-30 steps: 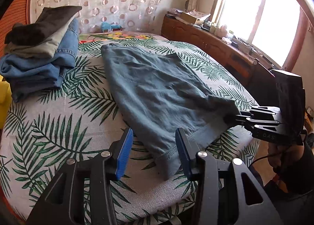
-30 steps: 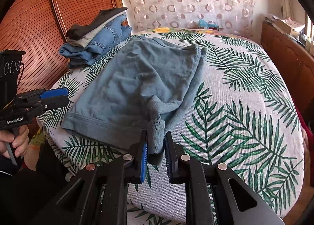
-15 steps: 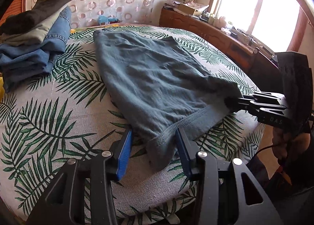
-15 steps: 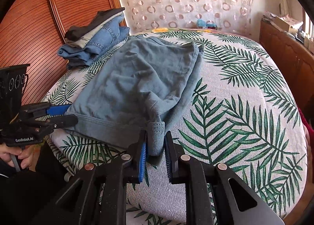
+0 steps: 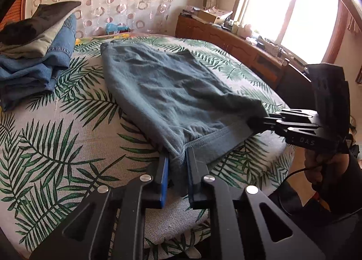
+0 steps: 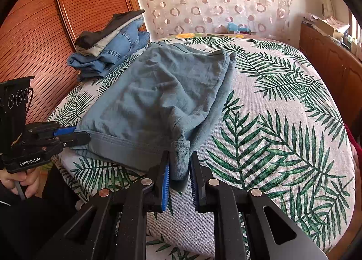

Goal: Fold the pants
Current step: 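Grasp the folded edge of the shorts with both grippers, then lift the held edge with both grippers and fold it over again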

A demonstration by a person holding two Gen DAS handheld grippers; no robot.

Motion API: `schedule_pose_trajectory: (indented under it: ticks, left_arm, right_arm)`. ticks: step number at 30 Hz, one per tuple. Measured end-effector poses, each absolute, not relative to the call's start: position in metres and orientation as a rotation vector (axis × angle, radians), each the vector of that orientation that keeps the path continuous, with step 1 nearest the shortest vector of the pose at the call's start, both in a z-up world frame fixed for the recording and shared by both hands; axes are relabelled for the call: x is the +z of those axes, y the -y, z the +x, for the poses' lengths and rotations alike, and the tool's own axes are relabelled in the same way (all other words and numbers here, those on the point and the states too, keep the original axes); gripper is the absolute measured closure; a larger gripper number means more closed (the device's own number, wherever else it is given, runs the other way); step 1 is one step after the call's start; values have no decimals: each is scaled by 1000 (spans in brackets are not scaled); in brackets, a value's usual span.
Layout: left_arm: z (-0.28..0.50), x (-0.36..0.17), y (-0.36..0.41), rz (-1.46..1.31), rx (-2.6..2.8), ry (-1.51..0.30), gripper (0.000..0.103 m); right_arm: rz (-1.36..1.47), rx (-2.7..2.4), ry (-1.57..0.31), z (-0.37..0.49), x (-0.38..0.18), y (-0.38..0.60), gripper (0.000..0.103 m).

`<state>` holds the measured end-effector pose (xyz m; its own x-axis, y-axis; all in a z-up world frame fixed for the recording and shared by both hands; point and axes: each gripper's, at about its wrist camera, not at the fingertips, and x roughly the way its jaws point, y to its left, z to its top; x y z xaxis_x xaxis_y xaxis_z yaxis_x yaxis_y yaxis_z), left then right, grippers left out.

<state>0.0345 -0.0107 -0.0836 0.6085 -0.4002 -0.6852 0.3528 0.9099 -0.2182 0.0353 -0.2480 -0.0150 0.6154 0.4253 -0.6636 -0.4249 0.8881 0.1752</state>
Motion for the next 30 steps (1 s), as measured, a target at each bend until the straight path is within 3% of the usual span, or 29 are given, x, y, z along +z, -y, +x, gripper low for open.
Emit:
schedule_pose_trajectory:
  ticks: [19,30]
  left_arm:
    - [13,-3,-4,-89,-475,-616,89]
    - [32,-2,-5,-73,-460,-616,89]
  right_arm:
    - [1,550,-605,5,49,261,87]
    - [-4,546,-569,6,59,263,87]
